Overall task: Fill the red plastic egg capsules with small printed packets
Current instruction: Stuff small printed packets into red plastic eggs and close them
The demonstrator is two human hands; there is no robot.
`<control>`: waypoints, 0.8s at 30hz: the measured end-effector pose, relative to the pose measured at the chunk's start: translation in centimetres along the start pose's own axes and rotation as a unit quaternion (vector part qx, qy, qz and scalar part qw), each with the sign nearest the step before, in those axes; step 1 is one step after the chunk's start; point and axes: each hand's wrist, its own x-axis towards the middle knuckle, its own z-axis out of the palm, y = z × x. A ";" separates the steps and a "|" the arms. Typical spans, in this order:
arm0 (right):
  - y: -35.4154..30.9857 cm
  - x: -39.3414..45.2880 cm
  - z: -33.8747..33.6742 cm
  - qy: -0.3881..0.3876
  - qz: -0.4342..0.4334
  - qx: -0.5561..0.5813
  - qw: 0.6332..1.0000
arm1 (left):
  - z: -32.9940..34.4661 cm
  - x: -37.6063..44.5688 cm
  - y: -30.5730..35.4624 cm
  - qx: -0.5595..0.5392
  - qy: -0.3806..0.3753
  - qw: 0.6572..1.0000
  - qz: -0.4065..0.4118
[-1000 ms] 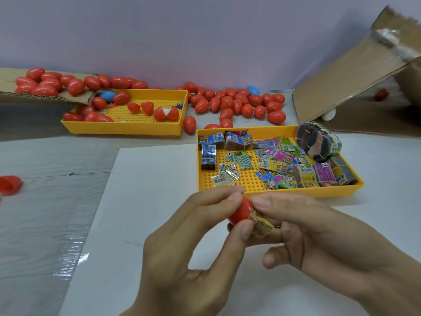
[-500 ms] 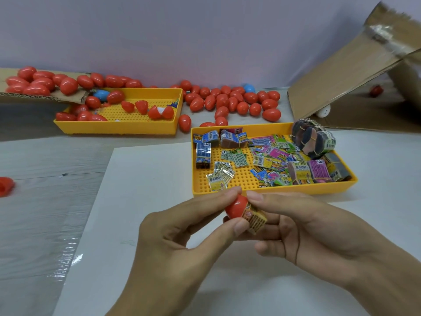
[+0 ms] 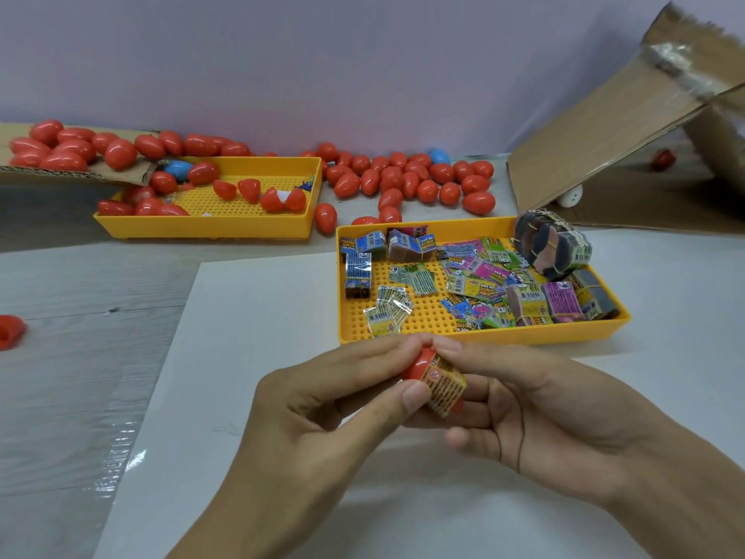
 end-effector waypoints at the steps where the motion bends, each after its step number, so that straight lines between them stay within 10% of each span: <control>1: 0.0 0.0 0.0 0.001 0.000 -0.004 1.000 | 0.0 0.0 0.0 -0.008 -0.002 1.000 -0.004; 16: 0.5 0.2 -0.4 0.037 -0.146 -0.130 0.980 | 0.2 -0.1 0.2 -0.022 0.060 0.996 -0.059; 22: 2.1 -0.7 0.9 0.161 -0.430 -0.489 0.741 | 0.1 0.3 0.8 -0.076 0.022 0.983 -0.167; 24: 1.2 -1.9 2.7 0.147 -0.370 -0.531 0.748 | 0.2 0.2 0.7 -0.091 0.001 0.980 -0.175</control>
